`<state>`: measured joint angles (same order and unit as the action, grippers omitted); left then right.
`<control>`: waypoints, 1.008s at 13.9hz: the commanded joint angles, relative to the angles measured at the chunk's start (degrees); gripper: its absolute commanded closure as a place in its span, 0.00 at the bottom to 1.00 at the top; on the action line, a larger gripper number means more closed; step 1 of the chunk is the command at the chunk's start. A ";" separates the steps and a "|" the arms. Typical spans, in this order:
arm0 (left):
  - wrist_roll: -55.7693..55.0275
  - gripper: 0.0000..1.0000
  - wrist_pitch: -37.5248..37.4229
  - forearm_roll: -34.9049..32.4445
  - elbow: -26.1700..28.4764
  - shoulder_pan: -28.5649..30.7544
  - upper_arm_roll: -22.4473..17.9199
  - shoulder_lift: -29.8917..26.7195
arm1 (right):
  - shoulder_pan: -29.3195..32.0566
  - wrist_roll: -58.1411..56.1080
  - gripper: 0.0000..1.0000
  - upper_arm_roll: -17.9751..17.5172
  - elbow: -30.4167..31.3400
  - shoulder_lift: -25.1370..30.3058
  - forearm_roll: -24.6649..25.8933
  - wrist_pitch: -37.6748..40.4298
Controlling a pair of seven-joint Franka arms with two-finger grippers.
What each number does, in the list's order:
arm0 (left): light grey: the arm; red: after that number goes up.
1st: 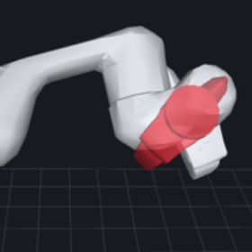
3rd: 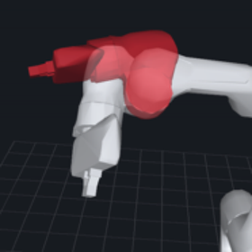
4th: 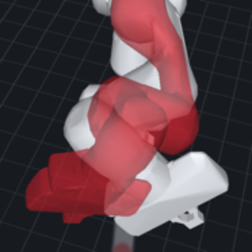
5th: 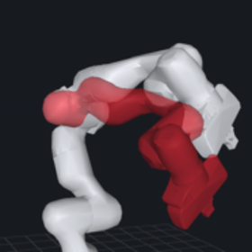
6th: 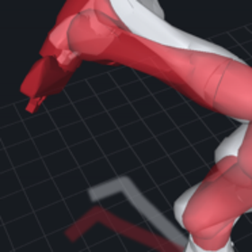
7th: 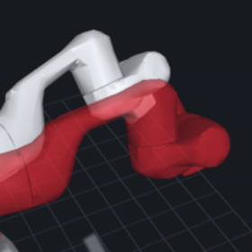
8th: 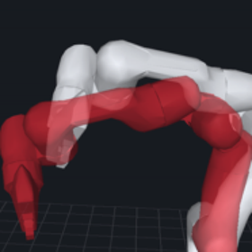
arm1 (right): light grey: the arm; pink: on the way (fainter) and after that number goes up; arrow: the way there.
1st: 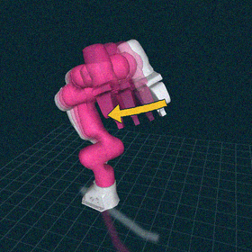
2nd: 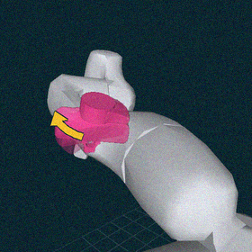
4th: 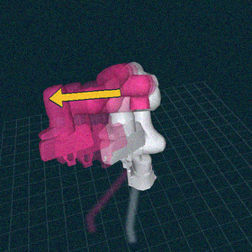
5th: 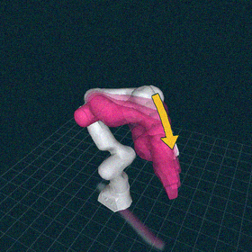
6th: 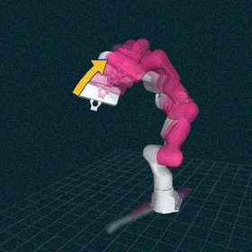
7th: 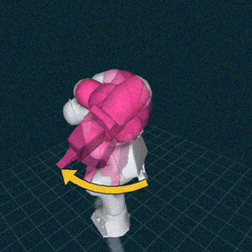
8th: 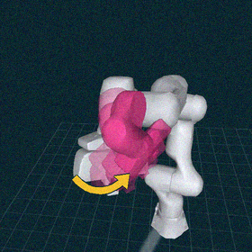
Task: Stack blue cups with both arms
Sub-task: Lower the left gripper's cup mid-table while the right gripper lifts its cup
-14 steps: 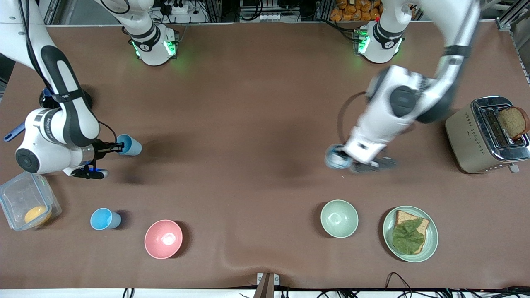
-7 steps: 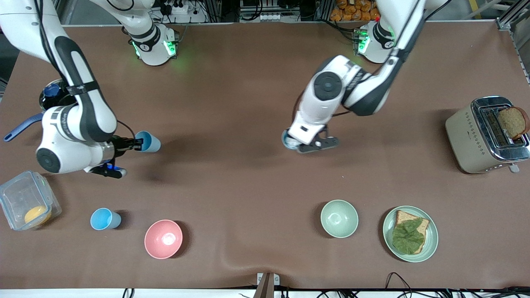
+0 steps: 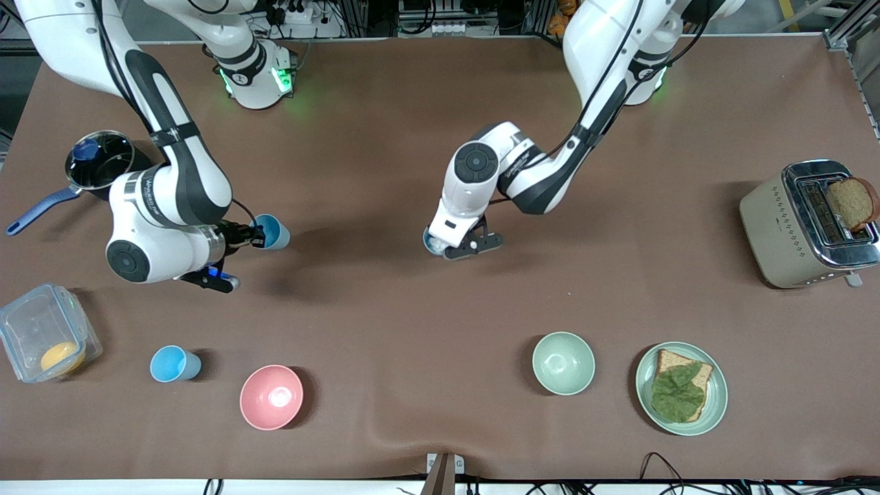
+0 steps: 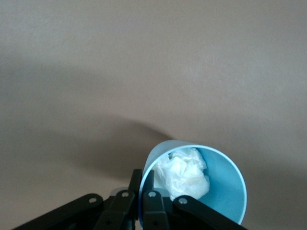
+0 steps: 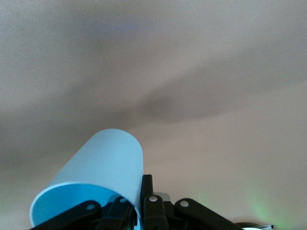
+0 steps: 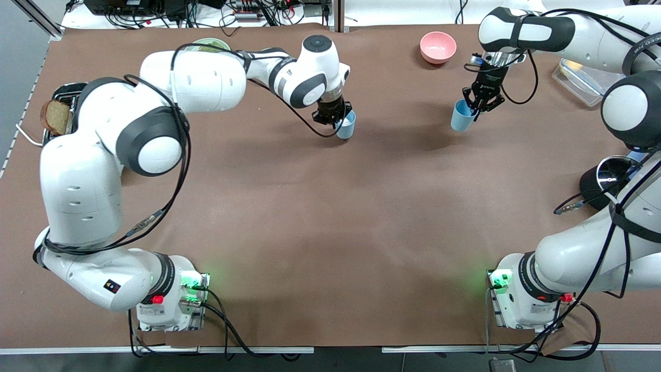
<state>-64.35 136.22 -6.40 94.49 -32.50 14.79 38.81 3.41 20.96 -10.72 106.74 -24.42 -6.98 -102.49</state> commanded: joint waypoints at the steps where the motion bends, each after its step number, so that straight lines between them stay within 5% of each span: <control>1: -2.36 1.00 0.10 -3.53 -1.68 -0.81 -0.28 0.56 | 0.28 0.57 1.00 0.18 1.37 1.21 -1.11 -0.52; 2: -2.36 0.98 0.10 -3.62 -1.68 -1.16 -0.28 0.56 | 0.20 0.57 1.00 0.18 1.37 1.21 -1.20 -0.52; 3: -2.53 0.45 0.10 -3.54 -1.68 -1.34 -0.28 0.39 | 0.20 0.66 1.00 0.09 1.37 1.21 -1.20 -0.52; 4: -4.71 0.13 0.10 -3.54 -1.68 -1.17 -0.28 0.04 | 0.20 0.66 1.00 0.09 1.37 1.21 -1.20 -0.52; 5: -7.51 0.00 0.02 -3.80 -1.68 -1.16 -0.28 -0.32 | 0.11 0.66 1.00 0.09 1.37 1.21 -1.20 -0.52; 8: -8.68 0.00 -2.60 -3.71 -1.50 -0.55 -0.28 -3.82 | -0.33 2.23 1.00 0.00 1.37 1.21 -3.20 -0.43; 14: -5.62 0.00 -16.32 -3.71 -1.59 6.11 -0.20 -19.72 | -7.00 16.96 1.00 0.00 -3.01 1.04 -10.59 -0.52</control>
<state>-70.96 123.16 -8.70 90.89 -29.98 14.35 25.22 -0.20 31.03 -10.99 105.96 -24.28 -15.10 -103.21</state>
